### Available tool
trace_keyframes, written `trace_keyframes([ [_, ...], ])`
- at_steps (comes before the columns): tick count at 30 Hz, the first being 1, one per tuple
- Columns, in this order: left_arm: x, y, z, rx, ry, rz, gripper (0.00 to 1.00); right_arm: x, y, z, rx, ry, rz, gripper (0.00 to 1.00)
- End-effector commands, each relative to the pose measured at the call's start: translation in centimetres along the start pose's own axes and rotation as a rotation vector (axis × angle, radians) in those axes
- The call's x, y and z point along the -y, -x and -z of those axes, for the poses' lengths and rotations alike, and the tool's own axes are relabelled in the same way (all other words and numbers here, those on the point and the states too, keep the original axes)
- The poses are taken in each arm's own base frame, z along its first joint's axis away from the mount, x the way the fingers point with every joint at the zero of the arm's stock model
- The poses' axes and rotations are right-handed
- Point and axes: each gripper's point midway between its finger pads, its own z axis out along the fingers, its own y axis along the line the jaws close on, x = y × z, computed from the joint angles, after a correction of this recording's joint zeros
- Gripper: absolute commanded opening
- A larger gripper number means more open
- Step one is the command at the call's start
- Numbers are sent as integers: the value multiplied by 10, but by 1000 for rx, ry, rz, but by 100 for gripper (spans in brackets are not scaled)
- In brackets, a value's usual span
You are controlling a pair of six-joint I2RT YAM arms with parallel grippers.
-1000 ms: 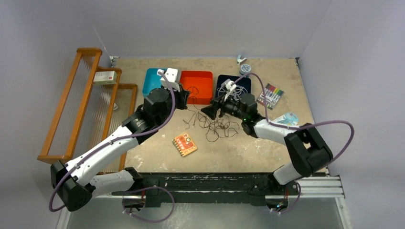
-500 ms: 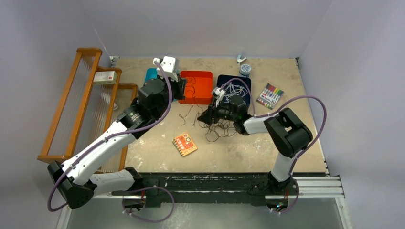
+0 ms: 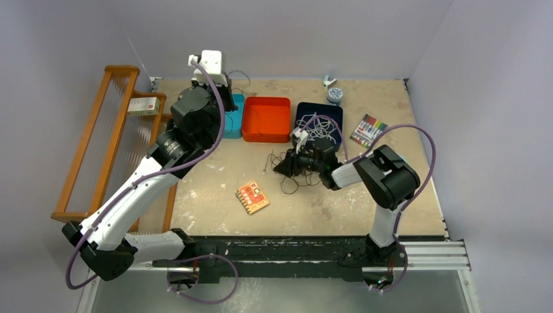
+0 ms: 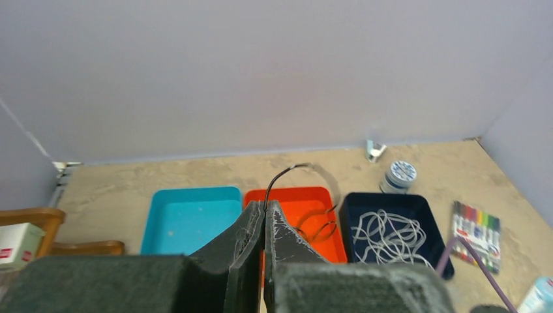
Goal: Untangle the cables
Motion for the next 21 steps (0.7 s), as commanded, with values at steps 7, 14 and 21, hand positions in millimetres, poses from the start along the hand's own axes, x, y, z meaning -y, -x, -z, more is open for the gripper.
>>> trace_keyframes([
  [7,-37,68,-1,124,191,-49,0,4,-4,-1,22,-15,35,22],
  [14,-38,72,-15,110,223,-96,0,-2,8,3,43,-7,53,25],
  [21,-47,46,-41,46,256,-130,0,-11,26,12,71,-12,95,31],
])
